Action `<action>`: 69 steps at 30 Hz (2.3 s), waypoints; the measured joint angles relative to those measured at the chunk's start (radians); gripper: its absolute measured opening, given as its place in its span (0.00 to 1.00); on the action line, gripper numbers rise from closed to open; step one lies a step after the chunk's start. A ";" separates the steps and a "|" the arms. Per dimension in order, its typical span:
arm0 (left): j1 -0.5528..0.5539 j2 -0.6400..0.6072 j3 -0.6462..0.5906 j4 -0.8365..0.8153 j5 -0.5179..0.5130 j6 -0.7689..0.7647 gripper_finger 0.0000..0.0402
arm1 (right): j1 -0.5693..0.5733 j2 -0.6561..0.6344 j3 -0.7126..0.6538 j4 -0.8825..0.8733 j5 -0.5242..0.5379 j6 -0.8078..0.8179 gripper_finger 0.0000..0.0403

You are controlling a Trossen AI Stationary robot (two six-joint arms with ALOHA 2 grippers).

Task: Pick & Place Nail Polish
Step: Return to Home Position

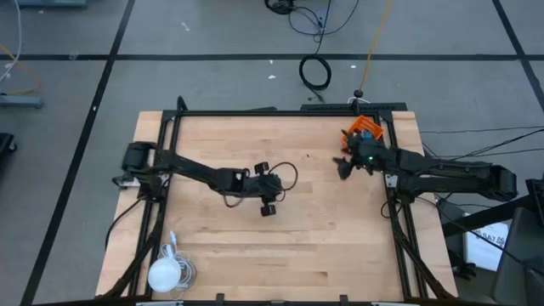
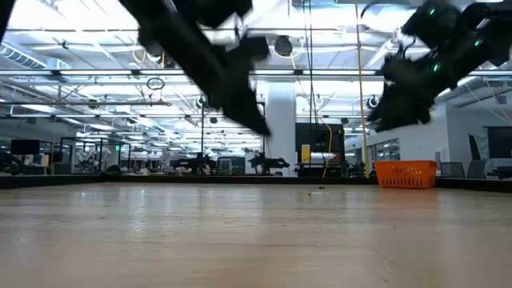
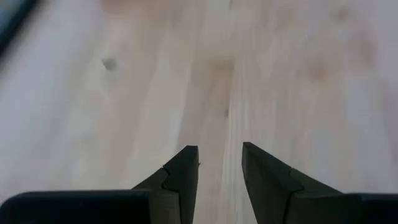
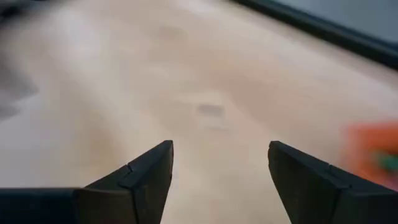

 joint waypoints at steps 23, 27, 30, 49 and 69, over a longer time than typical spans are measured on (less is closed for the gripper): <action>-0.021 -1.264 -0.662 -0.056 -0.061 0.033 0.31 | 0.104 -0.520 0.000 -0.027 -0.362 -0.116 0.62; -0.021 -1.463 -0.778 -0.051 -0.060 -0.007 0.31 | 0.104 -0.570 -0.017 -0.007 -0.362 -0.131 0.62; -0.021 -1.588 -0.841 -0.052 -0.052 -0.018 0.31 | 0.104 -0.610 -0.064 0.028 -0.364 -0.136 0.62; -0.021 -1.796 -0.953 -0.123 0.015 0.017 0.31 | 0.103 -0.756 -0.207 0.157 -0.614 -0.213 0.62; -0.020 -1.775 -1.035 0.022 0.072 0.011 0.31 | 0.113 -0.748 -0.414 0.429 -0.584 -0.147 0.62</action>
